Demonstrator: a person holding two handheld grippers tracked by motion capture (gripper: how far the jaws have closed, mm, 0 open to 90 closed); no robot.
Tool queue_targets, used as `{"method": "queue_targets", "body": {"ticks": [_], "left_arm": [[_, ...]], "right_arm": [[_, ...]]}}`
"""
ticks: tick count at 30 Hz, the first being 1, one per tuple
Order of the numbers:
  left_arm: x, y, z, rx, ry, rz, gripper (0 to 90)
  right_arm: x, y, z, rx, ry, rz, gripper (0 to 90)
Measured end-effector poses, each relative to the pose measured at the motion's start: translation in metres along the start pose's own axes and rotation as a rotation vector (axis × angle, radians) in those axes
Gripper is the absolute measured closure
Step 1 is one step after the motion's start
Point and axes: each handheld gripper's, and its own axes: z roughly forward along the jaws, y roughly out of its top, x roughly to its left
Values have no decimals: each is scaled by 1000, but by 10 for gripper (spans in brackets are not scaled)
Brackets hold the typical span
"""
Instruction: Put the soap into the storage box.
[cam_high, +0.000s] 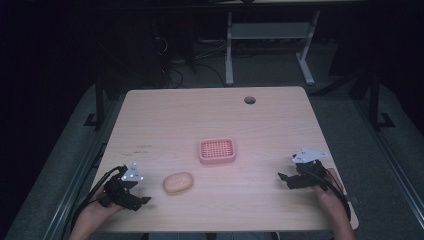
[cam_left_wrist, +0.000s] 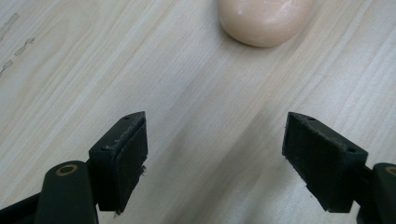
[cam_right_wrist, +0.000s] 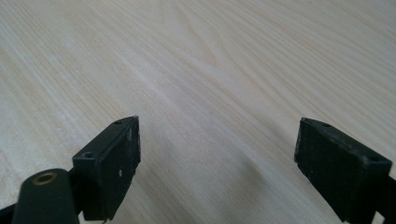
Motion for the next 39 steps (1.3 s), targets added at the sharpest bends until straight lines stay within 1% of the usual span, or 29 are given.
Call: {"method": "queue_targets", "body": {"ticks": [6, 7, 11, 14, 15, 16, 19, 22, 23, 30, 39], "left_arm": [[-3, 4, 0, -8, 0, 9, 222], [-3, 6, 0, -4, 0, 20, 222], [-3, 10, 1, 0, 3, 31, 223], [-6, 15, 0, -7, 5, 45, 222], [-7, 17, 0, -6, 7, 56, 223], [-7, 17, 0, -6, 7, 56, 222], [-11, 23, 2, -1, 9, 75, 219], [-13, 26, 2, -4, 6, 75, 216], [-14, 29, 2, -7, 6, 90, 214], [-20, 39, 6, -4, -3, 117, 212], [-23, 47, 10, -5, -13, 134, 211]], "right_arm": [[-1, 0, 0, -2, 5, 0, 139], [-1, 0, 1, -1, 5, -1, 139], [-1, 0, 1, -2, 7, -1, 139], [0, 0, 1, -2, 6, -2, 138], [0, 0, 1, -2, 6, -2, 139], [0, 0, 1, -2, 6, -2, 139], [0, 0, 0, -1, 6, -2, 139], [0, 0, 0, -2, 6, -2, 139], [1, 0, 0, 0, 6, -2, 139], [1, 1, 0, -4, 8, 2, 139], [1, 0, -1, -8, 8, 4, 139]]}}
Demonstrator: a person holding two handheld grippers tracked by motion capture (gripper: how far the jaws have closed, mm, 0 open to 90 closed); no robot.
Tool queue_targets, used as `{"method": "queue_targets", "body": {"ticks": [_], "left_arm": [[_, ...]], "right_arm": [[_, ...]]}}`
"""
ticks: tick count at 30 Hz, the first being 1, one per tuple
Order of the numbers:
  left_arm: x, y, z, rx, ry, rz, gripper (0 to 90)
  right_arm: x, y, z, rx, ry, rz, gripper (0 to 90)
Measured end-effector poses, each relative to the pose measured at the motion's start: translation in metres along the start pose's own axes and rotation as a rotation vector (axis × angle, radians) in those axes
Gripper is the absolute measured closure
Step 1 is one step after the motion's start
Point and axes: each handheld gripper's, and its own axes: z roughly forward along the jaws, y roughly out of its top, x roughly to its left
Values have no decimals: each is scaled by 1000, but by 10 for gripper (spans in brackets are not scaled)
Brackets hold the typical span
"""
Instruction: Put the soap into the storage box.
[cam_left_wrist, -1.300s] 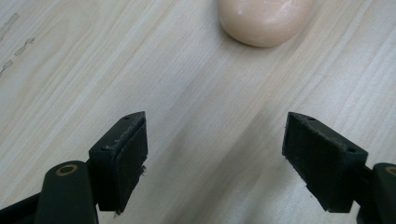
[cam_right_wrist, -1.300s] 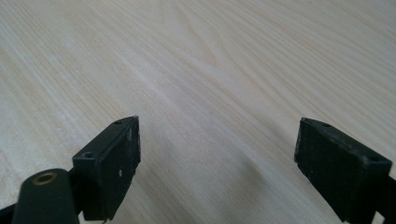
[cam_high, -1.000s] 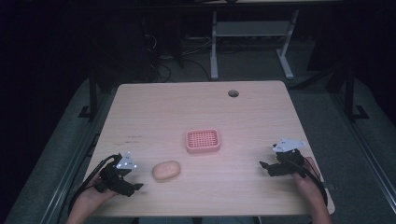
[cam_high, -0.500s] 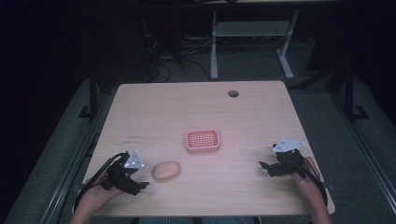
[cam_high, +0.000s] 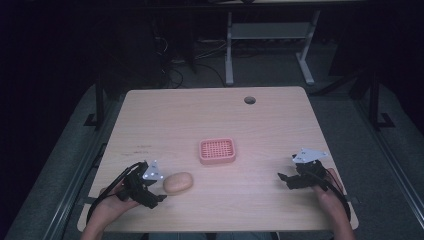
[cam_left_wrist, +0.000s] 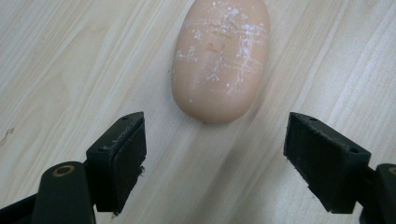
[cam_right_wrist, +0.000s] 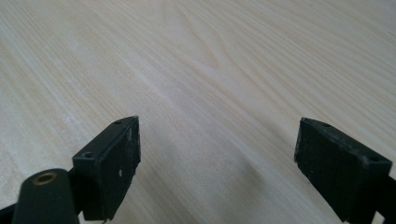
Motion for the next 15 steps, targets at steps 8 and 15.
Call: {"method": "queue_targets", "body": {"ticks": [8, 15], "left_arm": [[0, 4, 4, 15, -5, 12, 210], [-1, 8, 6, 15, -14, 20, 211]], "right_arm": [[0, 0, 0, -2, 0, 1, 139], [0, 0, -1, -2, 0, -1, 139]]}}
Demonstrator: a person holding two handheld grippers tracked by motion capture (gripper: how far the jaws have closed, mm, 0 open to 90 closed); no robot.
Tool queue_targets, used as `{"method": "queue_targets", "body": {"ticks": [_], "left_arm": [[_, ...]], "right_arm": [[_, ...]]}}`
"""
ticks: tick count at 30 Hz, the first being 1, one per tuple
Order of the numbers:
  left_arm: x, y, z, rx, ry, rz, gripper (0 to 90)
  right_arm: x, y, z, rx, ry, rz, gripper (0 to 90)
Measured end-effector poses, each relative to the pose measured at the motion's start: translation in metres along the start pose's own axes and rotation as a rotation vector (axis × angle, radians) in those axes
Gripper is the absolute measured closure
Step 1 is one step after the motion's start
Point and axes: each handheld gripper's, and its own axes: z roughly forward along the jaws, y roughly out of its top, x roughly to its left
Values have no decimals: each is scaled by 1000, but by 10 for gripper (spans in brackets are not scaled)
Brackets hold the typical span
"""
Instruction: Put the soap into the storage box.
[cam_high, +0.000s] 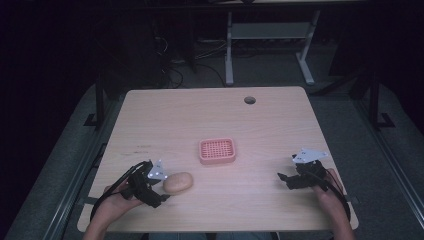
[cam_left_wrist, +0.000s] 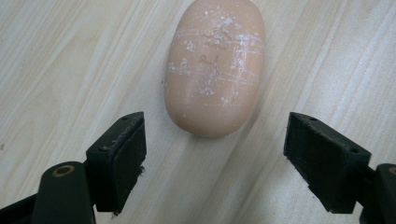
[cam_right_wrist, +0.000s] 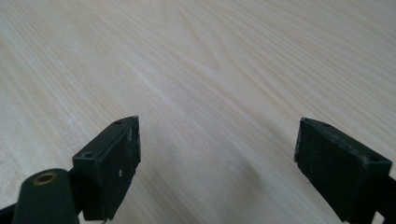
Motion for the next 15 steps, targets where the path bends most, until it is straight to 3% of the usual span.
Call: {"method": "queue_targets", "body": {"ticks": [14, 15], "left_arm": [[1, 15, 9, 14, -24, 33, 211], [1, 16, 9, 17, -27, 35, 218]], "right_arm": [[-1, -1, -1, -1, -4, -7, 139], [0, 0, -1, -7, 0, 16, 139]]}}
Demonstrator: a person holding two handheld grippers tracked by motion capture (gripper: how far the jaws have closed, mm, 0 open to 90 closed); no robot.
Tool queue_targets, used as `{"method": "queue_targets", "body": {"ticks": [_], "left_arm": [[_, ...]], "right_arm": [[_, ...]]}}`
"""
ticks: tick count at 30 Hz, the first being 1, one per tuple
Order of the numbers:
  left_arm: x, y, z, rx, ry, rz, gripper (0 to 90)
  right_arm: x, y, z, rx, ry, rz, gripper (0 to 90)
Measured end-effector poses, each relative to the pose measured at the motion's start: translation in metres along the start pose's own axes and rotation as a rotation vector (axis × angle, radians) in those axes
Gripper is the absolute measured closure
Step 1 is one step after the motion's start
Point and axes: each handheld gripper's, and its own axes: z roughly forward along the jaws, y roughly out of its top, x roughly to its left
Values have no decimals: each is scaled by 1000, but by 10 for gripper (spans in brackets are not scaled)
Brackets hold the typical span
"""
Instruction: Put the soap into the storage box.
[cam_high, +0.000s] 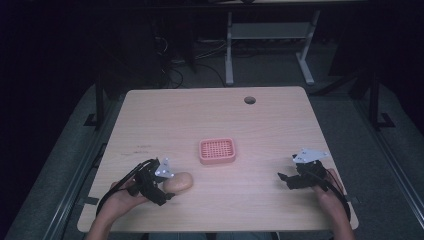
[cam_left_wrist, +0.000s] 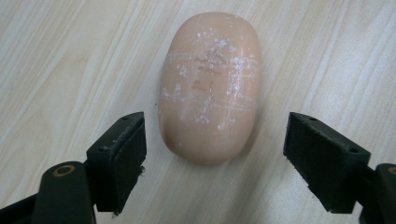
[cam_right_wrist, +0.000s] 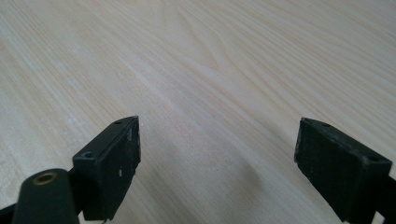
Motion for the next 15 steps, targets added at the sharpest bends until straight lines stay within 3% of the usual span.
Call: {"method": "queue_targets", "body": {"ticks": [15], "left_arm": [[2, 14, 13, 27, -26, 25, 218]], "right_arm": [[-1, -1, 0, 0, 2, -2, 139]]}}
